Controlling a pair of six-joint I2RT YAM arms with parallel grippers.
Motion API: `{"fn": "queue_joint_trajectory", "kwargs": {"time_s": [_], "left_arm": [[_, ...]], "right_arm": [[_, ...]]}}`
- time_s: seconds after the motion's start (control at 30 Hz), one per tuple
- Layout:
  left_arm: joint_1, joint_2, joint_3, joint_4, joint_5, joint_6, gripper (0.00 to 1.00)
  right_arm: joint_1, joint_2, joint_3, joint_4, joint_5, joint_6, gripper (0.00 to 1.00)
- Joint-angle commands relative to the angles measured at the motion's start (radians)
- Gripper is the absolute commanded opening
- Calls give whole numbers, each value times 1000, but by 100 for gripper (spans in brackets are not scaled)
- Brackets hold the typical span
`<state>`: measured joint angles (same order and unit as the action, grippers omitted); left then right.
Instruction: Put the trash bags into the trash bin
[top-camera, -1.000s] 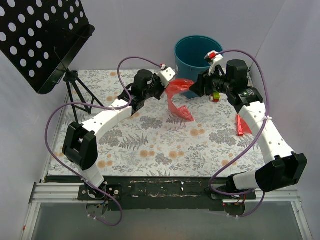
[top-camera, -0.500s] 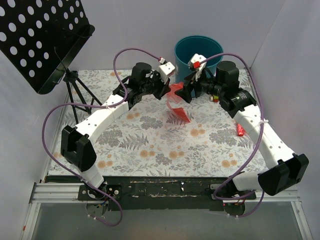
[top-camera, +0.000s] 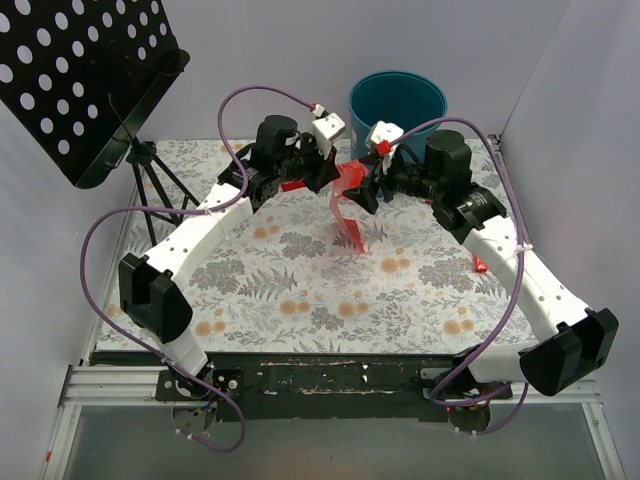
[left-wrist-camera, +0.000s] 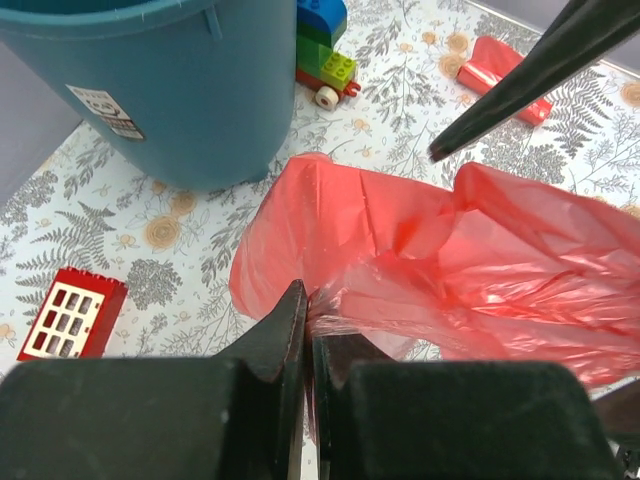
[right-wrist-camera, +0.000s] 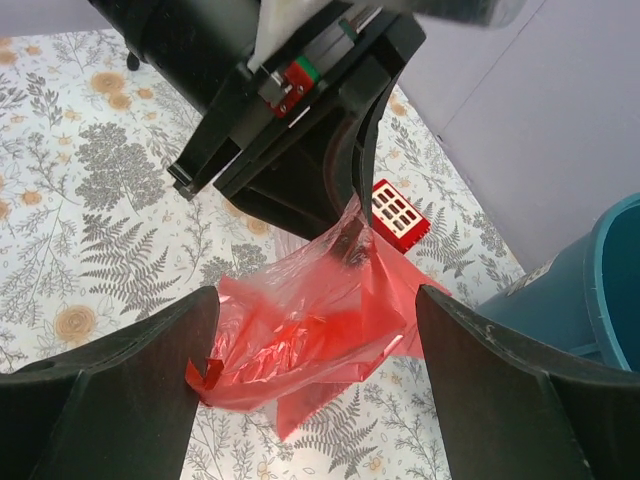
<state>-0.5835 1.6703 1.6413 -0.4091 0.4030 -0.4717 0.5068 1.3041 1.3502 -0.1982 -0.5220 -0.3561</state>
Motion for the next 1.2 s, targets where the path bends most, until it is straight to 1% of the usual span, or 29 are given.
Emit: {"fn": "queue_joint_trajectory", "kwargs": {"time_s": [0.0, 0.13, 0.4, 0.5, 0.57, 0.67, 0.7, 0.77, 0.83, 0.9, 1.03, 1.17], "left_arm": [[4, -80, 69, -31, 25, -8, 0], [4, -84, 91, -54, 26, -7, 0], [4, -86, 86, -92, 17, 5, 0], [5, -87, 54, -92, -19, 16, 0], [10, -89, 40, -91, -38, 18, 0], [14, -92, 41, -94, -39, 11, 0], [14, -93, 41, -97, -44, 10, 0], [16, -93, 40, -97, -62, -1, 0], [17, -93, 37, -96, -75, -13, 0], [22, -93, 35, -91, -78, -25, 0], [30, -104, 35, -83, -72, -50, 0], [31, -119, 32, -88, -67, -61, 0]], "right_arm": [[36, 21, 32, 68, 92, 13, 87], [61, 44, 35, 106, 195, 17, 87], [95, 67, 90, 128, 185, 23, 87], [95, 61, 104, 125, 183, 37, 87], [95, 52, 121, 103, 227, 25, 86], [95, 47, 136, 72, 367, -1, 84], [96, 40, 135, 69, 358, -18, 84], [96, 17, 119, 74, 240, -50, 84], [114, 11, 121, 59, 191, -47, 85], [147, 21, 125, 30, 191, -78, 85], [171, 30, 98, 36, 241, -130, 86], [182, 49, 109, 39, 243, -136, 86]]}}
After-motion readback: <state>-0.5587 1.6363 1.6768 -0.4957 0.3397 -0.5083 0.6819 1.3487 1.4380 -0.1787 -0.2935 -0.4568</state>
